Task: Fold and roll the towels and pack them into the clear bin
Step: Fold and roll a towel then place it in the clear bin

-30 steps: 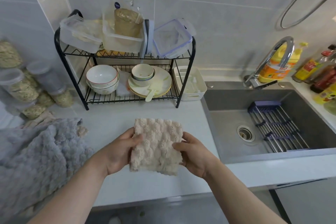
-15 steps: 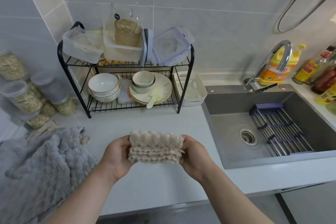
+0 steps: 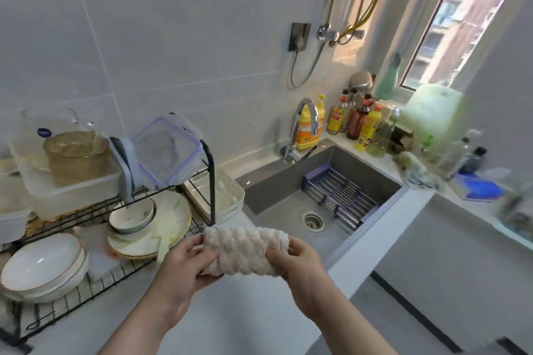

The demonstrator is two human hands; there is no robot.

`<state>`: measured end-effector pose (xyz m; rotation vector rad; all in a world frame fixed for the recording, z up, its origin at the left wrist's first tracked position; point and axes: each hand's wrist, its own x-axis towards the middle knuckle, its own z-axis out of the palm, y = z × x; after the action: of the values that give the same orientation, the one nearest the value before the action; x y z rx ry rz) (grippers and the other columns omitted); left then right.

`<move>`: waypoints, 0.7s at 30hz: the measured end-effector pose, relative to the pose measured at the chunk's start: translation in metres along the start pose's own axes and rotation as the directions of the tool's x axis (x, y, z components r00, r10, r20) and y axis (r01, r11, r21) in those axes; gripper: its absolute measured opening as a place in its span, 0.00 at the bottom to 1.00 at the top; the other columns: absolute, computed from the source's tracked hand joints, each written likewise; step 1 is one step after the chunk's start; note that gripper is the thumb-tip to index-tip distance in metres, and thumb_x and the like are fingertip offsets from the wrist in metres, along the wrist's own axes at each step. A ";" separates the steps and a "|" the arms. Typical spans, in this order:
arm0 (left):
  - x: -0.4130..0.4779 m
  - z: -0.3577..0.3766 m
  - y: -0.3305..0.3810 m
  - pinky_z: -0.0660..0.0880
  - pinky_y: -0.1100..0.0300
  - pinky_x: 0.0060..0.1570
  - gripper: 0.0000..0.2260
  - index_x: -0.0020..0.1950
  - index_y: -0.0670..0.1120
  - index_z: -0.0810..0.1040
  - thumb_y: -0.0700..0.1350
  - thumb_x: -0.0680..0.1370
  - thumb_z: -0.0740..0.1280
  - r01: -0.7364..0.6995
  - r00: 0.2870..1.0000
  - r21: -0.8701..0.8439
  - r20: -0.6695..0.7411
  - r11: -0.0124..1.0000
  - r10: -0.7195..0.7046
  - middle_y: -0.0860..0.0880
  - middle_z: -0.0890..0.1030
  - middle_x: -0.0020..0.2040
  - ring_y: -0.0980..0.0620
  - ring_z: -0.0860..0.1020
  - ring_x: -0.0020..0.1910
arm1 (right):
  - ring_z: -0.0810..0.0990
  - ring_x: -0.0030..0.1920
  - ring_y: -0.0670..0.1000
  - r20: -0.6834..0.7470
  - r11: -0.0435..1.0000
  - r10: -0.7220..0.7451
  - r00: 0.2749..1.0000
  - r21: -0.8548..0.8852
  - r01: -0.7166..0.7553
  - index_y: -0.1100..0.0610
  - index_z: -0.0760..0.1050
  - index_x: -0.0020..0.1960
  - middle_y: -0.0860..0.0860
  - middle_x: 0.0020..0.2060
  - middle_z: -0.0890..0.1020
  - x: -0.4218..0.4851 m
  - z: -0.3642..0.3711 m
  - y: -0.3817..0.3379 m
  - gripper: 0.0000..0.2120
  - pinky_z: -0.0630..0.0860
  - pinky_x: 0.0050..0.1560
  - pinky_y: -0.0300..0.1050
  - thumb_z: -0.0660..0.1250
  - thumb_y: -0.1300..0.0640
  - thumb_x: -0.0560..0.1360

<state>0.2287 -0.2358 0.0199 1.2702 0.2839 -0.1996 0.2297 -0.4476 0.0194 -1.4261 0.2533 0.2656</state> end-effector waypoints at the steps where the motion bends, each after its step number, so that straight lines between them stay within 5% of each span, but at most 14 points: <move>1: 0.003 0.012 0.006 0.78 0.44 0.52 0.10 0.57 0.43 0.78 0.35 0.77 0.66 -0.028 0.997 0.003 0.066 1.000 0.028 0.42 0.84 0.50 0.44 0.82 0.49 | 0.83 0.52 0.62 -0.043 0.999 -0.027 0.999 0.027 0.028 0.61 0.78 0.58 0.60 0.50 0.85 -0.005 -0.008 -0.005 0.14 0.80 0.54 0.54 0.70 0.65 0.72; 8: 0.010 0.118 0.026 0.79 0.54 0.51 0.23 0.60 0.47 0.77 0.40 0.65 0.73 -0.142 0.880 0.139 0.471 0.980 0.061 0.47 0.84 0.54 0.47 0.82 0.54 | 0.85 0.48 0.55 -0.328 0.978 -0.182 0.927 0.035 0.205 0.55 0.78 0.59 0.55 0.50 0.85 -0.066 -0.090 -0.043 0.13 0.81 0.46 0.48 0.71 0.60 0.75; 12: -0.002 0.207 0.015 0.81 0.59 0.43 0.15 0.54 0.48 0.79 0.31 0.73 0.70 -0.180 0.811 0.137 0.581 0.974 0.069 0.48 0.86 0.47 0.49 0.84 0.48 | 0.84 0.51 0.60 -0.486 0.952 -0.247 0.838 0.038 0.302 0.59 0.77 0.61 0.59 0.52 0.84 -0.119 -0.152 -0.052 0.21 0.81 0.50 0.54 0.73 0.59 0.68; 17: -0.041 0.319 -0.016 0.82 0.55 0.39 0.15 0.53 0.44 0.78 0.28 0.72 0.69 -0.140 0.740 0.098 0.672 0.985 0.038 0.45 0.86 0.44 0.44 0.84 0.45 | 0.84 0.45 0.57 -0.628 0.935 -0.271 0.729 0.007 0.354 0.65 0.78 0.58 0.62 0.50 0.84 -0.192 -0.235 -0.053 0.25 0.79 0.38 0.44 0.74 0.62 0.61; 21: -0.079 0.391 -0.036 0.81 0.58 0.34 0.15 0.48 0.46 0.79 0.27 0.71 0.70 -0.150 0.644 0.094 0.765 0.984 0.025 0.46 0.86 0.41 0.48 0.84 0.41 | 0.84 0.50 0.63 -0.727 0.919 -0.283 0.625 -0.017 0.395 0.66 0.80 0.52 0.64 0.48 0.84 -0.244 -0.296 -0.052 0.20 0.80 0.55 0.58 0.73 0.63 0.61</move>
<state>0.1818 -0.6216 0.1170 1.2325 -0.5452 -0.6668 0.0126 -0.7545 0.1104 -1.3414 0.6230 -0.6542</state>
